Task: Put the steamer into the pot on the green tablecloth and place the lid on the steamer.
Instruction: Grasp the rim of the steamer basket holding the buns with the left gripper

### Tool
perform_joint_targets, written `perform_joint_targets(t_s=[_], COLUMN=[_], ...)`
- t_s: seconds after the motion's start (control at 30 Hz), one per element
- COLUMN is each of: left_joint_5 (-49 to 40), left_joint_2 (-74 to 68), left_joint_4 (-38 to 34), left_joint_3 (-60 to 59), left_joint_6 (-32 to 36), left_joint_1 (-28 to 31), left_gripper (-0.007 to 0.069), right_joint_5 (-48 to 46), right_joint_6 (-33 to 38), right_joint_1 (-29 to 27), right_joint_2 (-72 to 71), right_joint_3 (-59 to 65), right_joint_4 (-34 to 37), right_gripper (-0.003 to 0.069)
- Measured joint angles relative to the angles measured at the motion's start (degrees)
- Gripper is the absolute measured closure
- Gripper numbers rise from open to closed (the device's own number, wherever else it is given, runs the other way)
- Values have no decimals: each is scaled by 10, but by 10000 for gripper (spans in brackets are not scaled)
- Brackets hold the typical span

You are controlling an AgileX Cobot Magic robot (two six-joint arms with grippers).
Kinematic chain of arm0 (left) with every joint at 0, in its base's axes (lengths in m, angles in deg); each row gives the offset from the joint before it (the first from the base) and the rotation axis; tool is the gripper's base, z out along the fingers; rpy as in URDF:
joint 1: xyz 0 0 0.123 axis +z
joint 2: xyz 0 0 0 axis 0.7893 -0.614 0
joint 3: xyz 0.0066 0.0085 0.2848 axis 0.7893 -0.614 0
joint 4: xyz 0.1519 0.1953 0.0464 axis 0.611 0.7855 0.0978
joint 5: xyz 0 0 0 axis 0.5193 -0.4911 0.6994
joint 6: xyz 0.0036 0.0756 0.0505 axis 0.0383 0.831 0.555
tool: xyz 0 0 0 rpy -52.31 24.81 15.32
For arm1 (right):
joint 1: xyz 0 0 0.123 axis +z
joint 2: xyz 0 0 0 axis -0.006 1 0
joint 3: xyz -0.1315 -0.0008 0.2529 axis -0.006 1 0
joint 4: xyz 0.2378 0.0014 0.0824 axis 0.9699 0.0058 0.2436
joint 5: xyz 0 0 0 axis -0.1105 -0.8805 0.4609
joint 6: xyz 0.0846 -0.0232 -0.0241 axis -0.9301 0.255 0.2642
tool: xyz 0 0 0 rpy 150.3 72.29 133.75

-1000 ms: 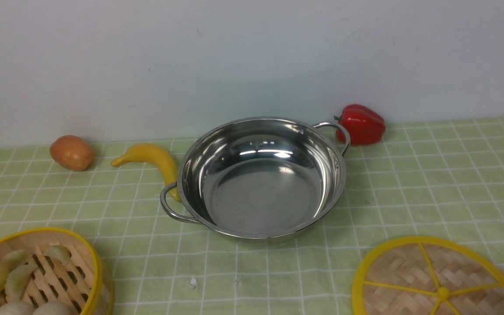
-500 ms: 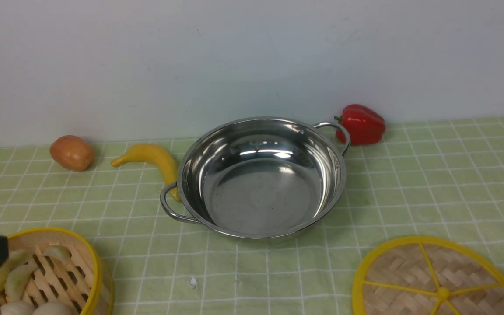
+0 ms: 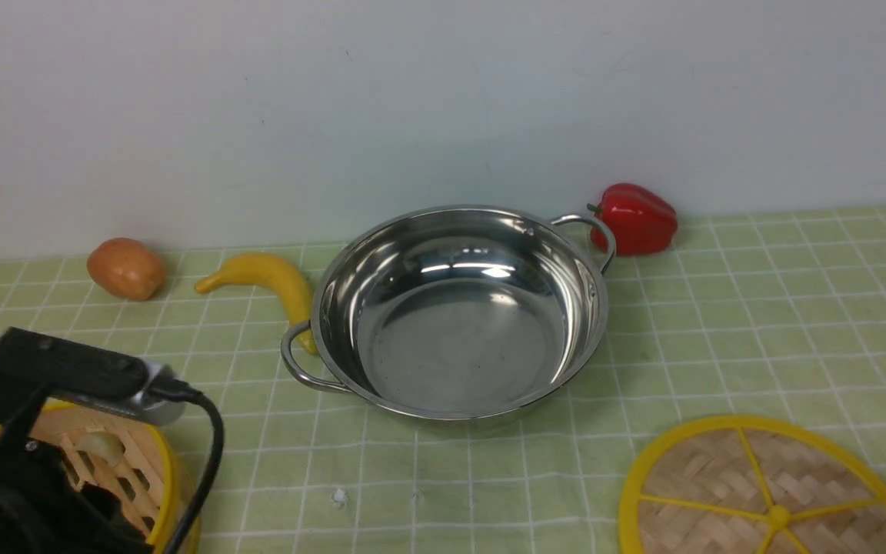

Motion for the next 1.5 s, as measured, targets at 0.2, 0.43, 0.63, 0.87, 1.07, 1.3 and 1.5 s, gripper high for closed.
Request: perform_joint_targets(t_s=[0.2, 0.43, 0.63, 0.87, 1.07, 1.3, 1.5], left_joint_5=[30, 79, 92, 126, 147, 157, 166], left_joint_2=[-113, -151, -184, -240, -278, -303, -303], left_joint_4=[0, 0, 23, 31, 46, 74, 75], left_joint_3=[7, 29, 31, 31, 31, 31, 31], left_joint_6=[0, 0, 0, -2, -8, -39, -40], left_joint_1=[0, 0, 0, 0, 0, 0, 0], left_gripper=[382, 312, 237, 252, 272, 280, 340], right_joint_5=[0, 0, 0, 0, 0, 0, 0], right_joint_6=[0, 0, 0, 0, 0, 0, 0], right_joint_1=[0, 0, 0, 0, 0, 0, 0], right_joint_2=[0, 0, 0, 0, 0, 0, 0], right_joint_3=[0, 0, 0, 0, 0, 0, 0], right_joint_4=[0, 0, 0, 0, 0, 0, 0], right_gripper=[419, 419, 419, 419, 419, 419, 419])
